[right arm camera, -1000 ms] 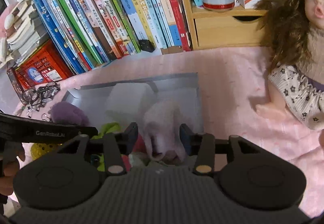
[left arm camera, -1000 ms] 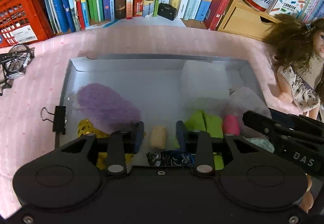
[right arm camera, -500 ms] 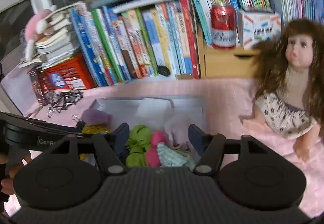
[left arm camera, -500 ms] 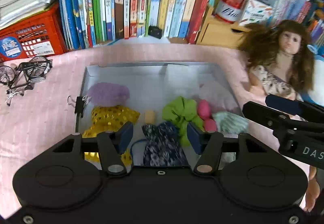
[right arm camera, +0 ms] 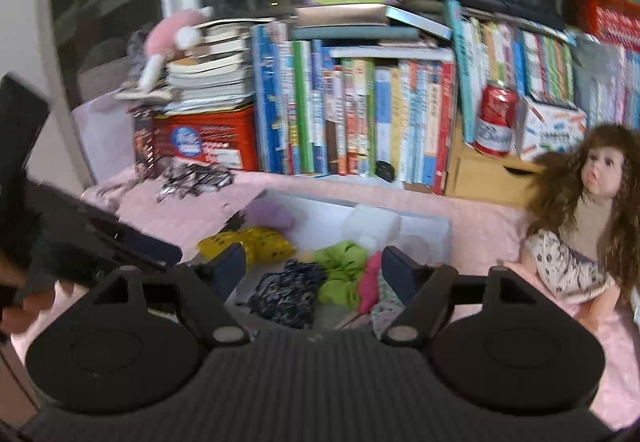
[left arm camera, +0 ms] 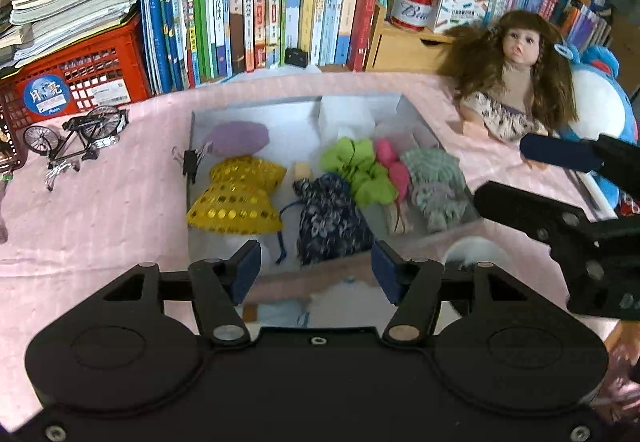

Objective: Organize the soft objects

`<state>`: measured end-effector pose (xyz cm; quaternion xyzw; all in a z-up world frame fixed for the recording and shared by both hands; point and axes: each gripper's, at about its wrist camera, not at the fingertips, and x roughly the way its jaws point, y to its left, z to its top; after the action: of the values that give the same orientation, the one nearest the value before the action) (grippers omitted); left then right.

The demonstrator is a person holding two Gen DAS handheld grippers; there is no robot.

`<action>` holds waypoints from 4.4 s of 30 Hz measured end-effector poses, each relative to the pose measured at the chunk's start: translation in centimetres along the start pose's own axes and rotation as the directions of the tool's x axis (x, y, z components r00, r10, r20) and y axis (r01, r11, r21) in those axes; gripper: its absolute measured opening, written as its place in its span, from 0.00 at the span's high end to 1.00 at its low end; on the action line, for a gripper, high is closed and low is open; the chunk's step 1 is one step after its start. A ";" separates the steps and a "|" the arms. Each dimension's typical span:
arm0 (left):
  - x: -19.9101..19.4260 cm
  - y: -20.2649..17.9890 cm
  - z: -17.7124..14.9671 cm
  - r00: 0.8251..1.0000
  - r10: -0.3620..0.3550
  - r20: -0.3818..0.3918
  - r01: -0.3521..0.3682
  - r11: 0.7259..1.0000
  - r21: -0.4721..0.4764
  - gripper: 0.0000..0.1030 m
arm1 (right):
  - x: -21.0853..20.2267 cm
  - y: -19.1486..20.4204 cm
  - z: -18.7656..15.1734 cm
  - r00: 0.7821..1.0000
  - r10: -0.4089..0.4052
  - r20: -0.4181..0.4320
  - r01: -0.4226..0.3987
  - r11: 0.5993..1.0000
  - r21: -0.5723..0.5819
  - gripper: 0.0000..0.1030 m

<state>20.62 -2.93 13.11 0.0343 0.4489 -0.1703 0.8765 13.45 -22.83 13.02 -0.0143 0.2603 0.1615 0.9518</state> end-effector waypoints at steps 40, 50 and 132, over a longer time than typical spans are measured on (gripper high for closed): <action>6.9 5.9 2.3 0.921 -0.048 -0.386 -0.006 0.991 -0.137 0.43 | 7.2 14.4 -9.8 0.949 0.007 -0.315 -0.257 0.597 -0.760 0.15; 9.6 5.7 2.1 0.881 -0.048 -0.471 -0.007 0.993 -0.116 0.43 | 8.7 13.2 -10.3 0.943 0.008 -0.332 -0.254 0.660 -0.707 0.31; 9.3 15.4 -3.3 0.919 -0.240 -0.312 0.076 0.886 -0.458 1.00 | 6.1 13.1 -12.9 0.982 -0.050 -0.182 -0.096 0.698 -0.710 0.17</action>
<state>28.17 9.79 2.31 -0.1698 0.6297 -0.1280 0.7472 7.95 -10.01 -0.47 -0.3946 0.2654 0.2599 0.8404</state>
